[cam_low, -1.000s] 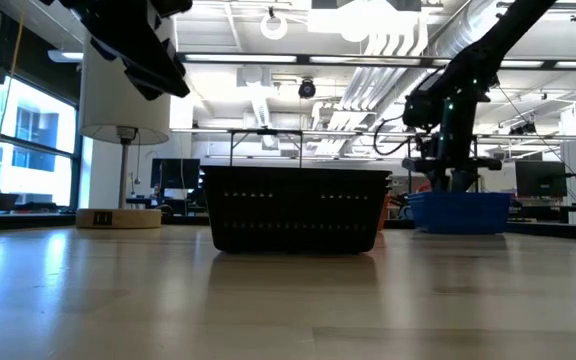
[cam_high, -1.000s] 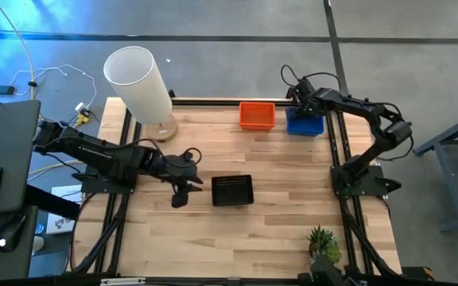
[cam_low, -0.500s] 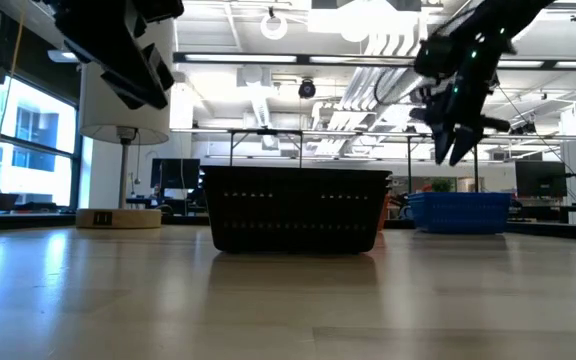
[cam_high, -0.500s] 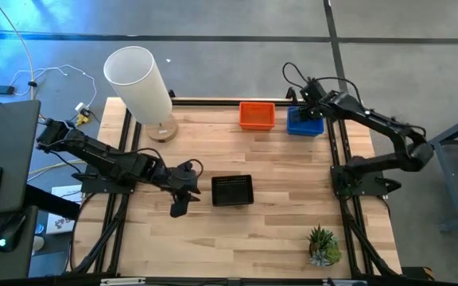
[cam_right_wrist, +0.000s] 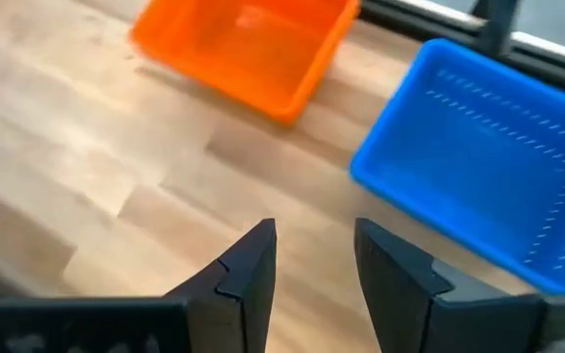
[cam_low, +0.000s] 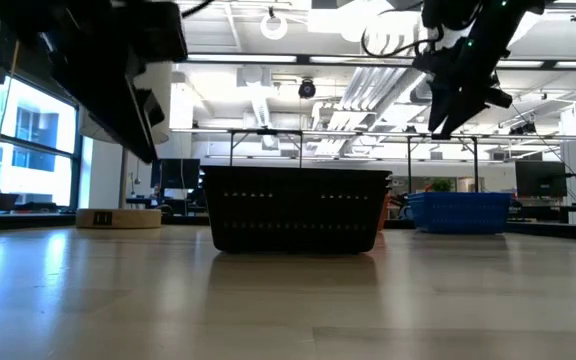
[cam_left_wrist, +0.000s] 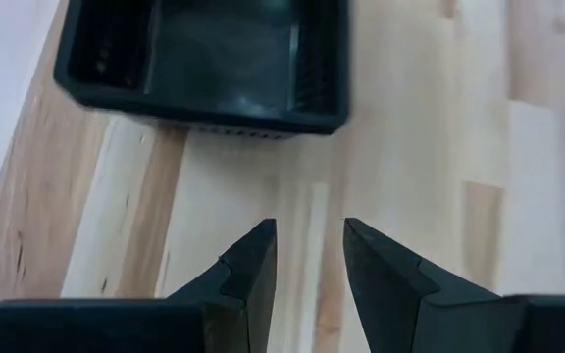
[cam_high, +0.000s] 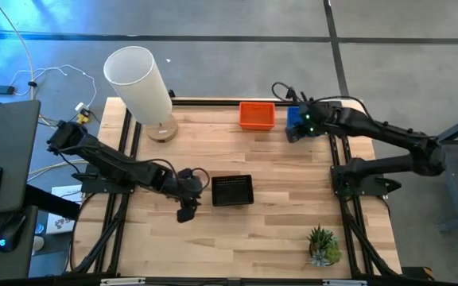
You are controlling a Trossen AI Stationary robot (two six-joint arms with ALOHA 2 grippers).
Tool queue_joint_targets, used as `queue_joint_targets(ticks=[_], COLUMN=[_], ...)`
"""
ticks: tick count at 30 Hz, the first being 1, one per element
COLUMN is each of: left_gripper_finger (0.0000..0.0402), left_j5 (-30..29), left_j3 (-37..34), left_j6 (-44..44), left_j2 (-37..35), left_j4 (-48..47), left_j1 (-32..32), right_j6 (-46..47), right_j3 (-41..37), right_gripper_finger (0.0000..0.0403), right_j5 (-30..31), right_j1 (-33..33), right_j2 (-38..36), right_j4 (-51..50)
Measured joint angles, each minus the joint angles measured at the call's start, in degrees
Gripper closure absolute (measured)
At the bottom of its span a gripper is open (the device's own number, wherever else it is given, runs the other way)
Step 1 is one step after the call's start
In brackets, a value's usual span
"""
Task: Stack baskets by color
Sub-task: Move the stack of black bins to the top center of the table below the stack of orange bins
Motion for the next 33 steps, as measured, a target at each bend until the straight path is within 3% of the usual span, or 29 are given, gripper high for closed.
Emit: queue_joint_targets(ticks=[13, 22, 33], left_gripper_finger=[0.0294, 0.0294, 0.0294], left_j5=[-0.74, 0.40, 0.48], left_j3=[-0.01, 1.45, 1.73], left_j6=[-2.95, -1.37, 2.07], left_j2=[10.73, 15.09, 15.27], left_j4=[7.15, 10.70, 17.26], left_j1=[2.76, 6.25, 10.20], right_j6=[6.48, 7.80, 9.83], right_j3=[0.00, 0.00, 0.00], right_gripper_finger=[0.0274, 0.0274, 0.0274], right_j5=[2.63, 4.76, 6.00], right_j1=[11.92, 14.57, 17.07], right_j2=[-0.09, -0.07, 0.09], right_j4=[-0.08, -0.28, -0.28])
